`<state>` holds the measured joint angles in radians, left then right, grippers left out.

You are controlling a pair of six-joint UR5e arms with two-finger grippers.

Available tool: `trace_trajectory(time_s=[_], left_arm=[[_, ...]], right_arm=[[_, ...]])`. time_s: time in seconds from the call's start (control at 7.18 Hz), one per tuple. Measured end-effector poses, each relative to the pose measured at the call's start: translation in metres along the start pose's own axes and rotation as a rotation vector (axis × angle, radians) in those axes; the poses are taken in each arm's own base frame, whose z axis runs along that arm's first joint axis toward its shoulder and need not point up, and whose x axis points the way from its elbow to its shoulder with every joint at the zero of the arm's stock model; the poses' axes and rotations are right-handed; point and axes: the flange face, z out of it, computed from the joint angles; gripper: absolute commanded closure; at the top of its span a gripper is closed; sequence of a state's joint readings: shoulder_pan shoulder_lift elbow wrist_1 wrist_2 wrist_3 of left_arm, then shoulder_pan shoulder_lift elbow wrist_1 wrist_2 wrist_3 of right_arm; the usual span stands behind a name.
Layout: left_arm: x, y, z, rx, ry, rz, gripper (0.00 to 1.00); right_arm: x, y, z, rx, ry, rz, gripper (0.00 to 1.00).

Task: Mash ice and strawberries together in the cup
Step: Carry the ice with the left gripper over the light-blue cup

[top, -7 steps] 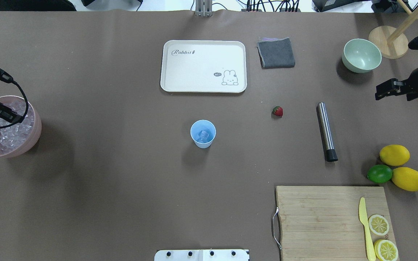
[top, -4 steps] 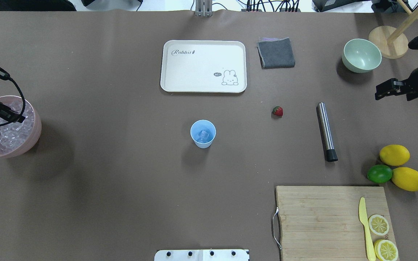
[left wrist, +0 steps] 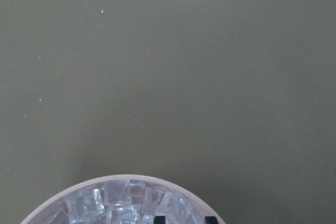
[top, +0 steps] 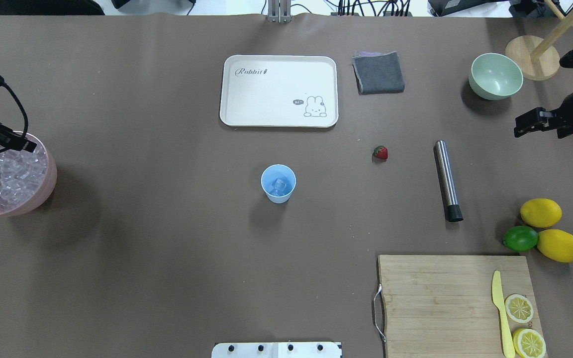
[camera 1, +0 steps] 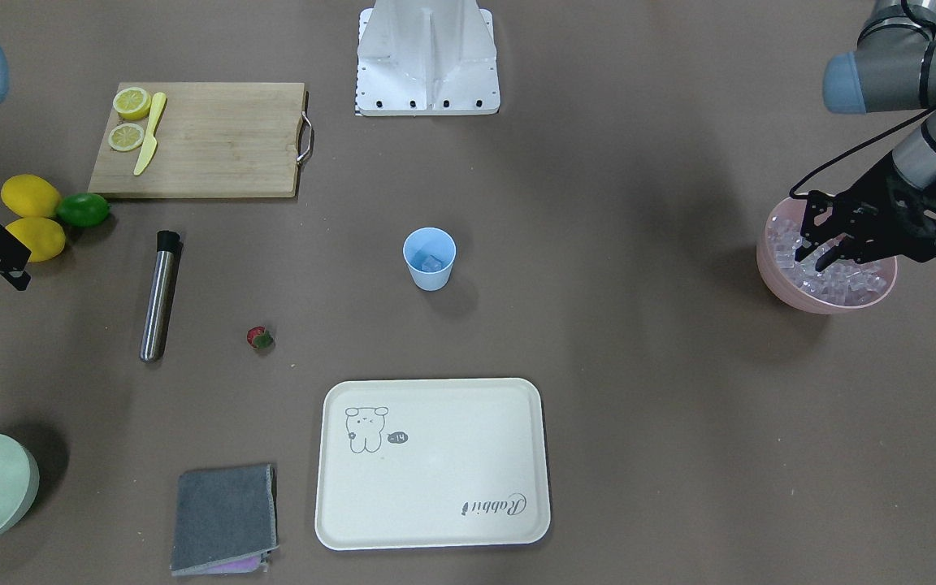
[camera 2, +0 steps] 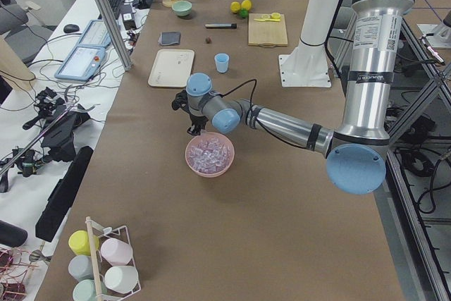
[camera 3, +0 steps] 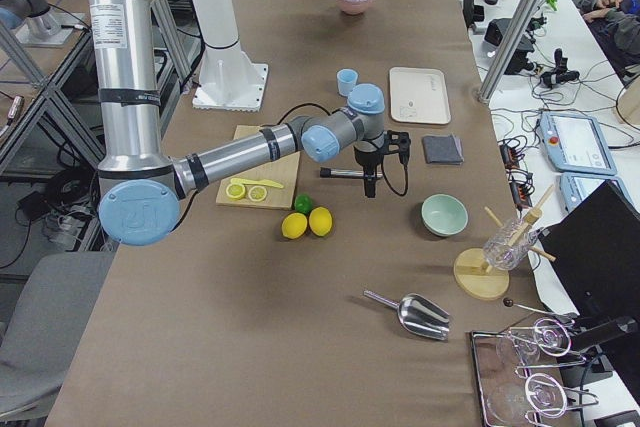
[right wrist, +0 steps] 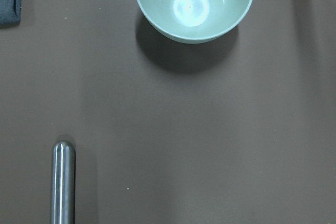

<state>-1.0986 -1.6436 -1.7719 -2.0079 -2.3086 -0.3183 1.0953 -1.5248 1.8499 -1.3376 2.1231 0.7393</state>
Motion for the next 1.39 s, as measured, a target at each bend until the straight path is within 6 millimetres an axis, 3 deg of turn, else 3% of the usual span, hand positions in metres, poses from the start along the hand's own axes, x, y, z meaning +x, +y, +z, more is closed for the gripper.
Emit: trace_trajectory(time_s=[0.28, 0.56, 0.84, 1.11, 1.39], left_arm=[[0.033, -0.036, -0.019, 0.059, 0.042, -0.116, 1.00], [0.090, -0.074, -0.015, 0.079, 0.102, -0.201, 1.00], [0.180, -0.107, 0.018, 0.093, 0.130, -0.237, 1.00], [0.285, -0.126, 0.061, 0.132, 0.135, -0.281, 1.00], [0.372, -0.142, 0.091, 0.184, 0.142, -0.355, 1.00]], right_arm=[[0.000, 0.000, 0.000, -0.001, 0.001, 0.002, 0.00], [0.000, 0.000, 0.000, 0.000, 0.000, 0.002, 0.00], [0.001, 0.000, 0.001, -0.003, 0.002, 0.005, 0.00], [0.003, 0.000, 0.003, -0.006, 0.005, 0.006, 0.00], [0.003, 0.000, 0.004, -0.008, 0.006, 0.008, 0.00]])
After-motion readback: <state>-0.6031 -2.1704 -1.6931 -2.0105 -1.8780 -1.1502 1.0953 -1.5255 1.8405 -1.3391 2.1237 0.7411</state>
